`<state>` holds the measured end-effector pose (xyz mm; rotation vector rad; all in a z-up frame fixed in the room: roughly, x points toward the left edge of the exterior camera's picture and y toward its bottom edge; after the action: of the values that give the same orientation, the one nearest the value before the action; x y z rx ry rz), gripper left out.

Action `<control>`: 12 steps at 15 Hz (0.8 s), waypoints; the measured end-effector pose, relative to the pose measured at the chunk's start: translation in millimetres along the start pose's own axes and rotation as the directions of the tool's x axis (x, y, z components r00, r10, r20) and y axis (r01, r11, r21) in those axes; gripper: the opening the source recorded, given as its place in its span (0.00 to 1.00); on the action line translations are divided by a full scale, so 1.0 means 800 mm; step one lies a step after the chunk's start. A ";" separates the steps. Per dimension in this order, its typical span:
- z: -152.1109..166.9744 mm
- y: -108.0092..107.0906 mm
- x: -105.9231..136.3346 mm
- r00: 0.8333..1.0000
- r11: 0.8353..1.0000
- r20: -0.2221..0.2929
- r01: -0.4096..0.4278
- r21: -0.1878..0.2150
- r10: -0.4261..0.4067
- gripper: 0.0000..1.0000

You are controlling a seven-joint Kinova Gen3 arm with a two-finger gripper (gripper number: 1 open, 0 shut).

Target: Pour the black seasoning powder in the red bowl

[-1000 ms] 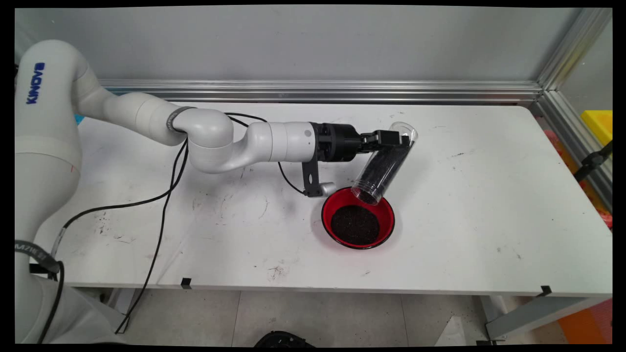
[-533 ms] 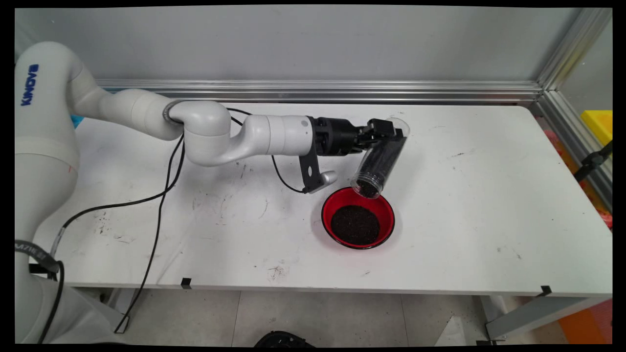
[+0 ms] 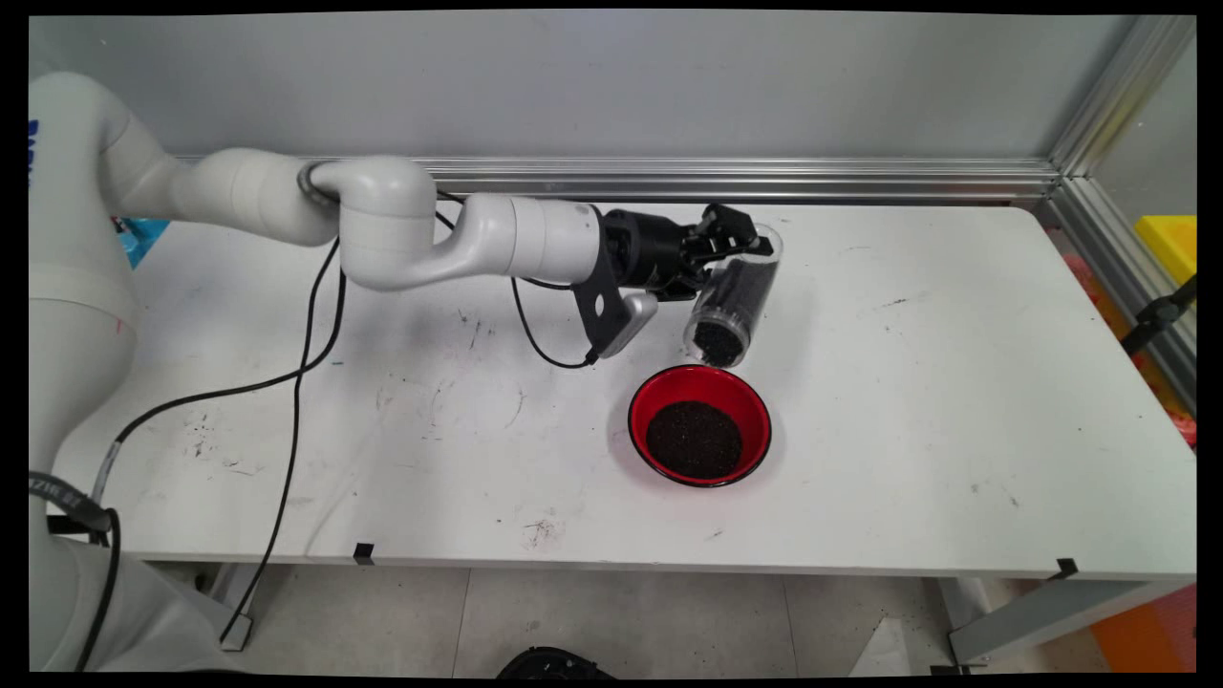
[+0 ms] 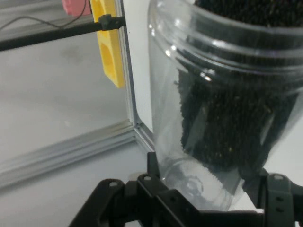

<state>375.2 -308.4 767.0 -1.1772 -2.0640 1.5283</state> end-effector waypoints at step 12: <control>-0.013 -0.048 -0.034 0.848 0.838 -0.003 0.524 -0.151 -0.530 0.00</control>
<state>382.4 -326.2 811.3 -0.5870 -2.2474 1.0897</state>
